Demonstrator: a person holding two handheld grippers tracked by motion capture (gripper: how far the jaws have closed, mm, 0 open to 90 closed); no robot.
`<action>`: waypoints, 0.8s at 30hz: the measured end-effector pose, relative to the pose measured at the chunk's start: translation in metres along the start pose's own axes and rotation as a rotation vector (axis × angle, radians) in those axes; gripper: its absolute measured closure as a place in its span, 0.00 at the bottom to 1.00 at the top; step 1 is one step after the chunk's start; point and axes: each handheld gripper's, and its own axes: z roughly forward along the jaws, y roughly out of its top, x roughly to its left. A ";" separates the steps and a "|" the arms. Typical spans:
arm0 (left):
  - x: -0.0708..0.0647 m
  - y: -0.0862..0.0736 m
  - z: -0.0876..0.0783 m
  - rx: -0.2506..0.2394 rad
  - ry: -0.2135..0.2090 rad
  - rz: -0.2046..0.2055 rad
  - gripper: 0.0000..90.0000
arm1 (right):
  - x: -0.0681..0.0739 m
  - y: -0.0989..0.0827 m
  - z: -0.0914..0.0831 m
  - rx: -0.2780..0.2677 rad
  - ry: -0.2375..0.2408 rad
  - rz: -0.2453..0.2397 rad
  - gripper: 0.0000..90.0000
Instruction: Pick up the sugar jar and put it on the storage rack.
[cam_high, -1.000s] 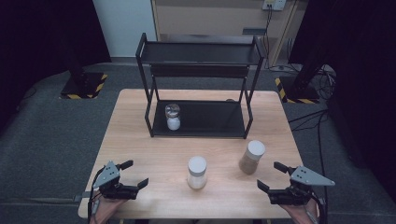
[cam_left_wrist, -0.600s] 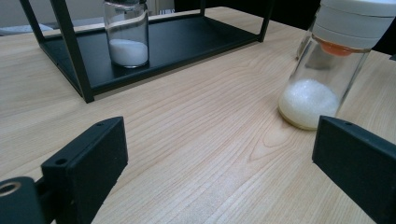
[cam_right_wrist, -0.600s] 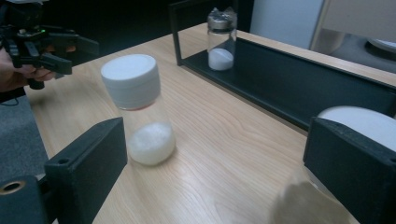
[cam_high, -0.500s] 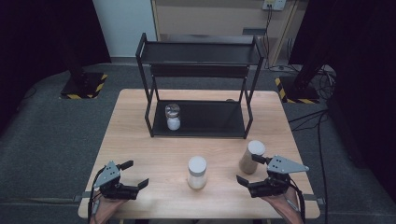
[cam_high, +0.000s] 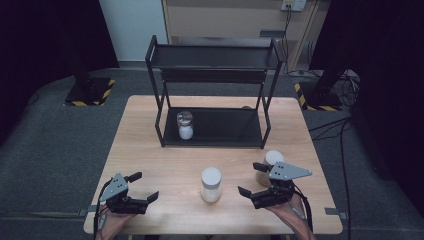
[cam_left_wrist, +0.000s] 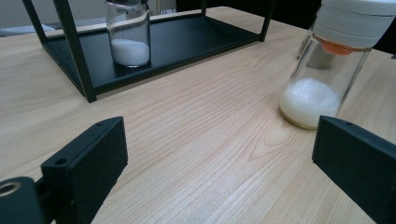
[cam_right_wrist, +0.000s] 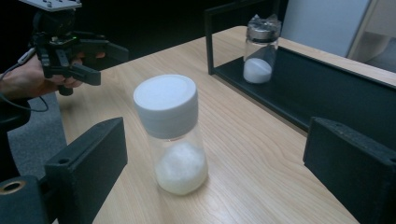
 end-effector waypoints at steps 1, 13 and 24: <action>0.000 0.000 0.000 0.000 0.000 -0.001 0.03 | 0.000 0.001 0.003 -0.001 0.007 0.001 0.07; 0.000 0.000 -0.001 0.000 0.002 -0.002 0.03 | -0.003 0.010 0.035 0.017 0.073 -0.005 0.07; 0.001 0.000 -0.001 0.006 -0.001 -0.002 0.03 | -0.003 0.015 0.068 0.045 0.128 -0.004 0.07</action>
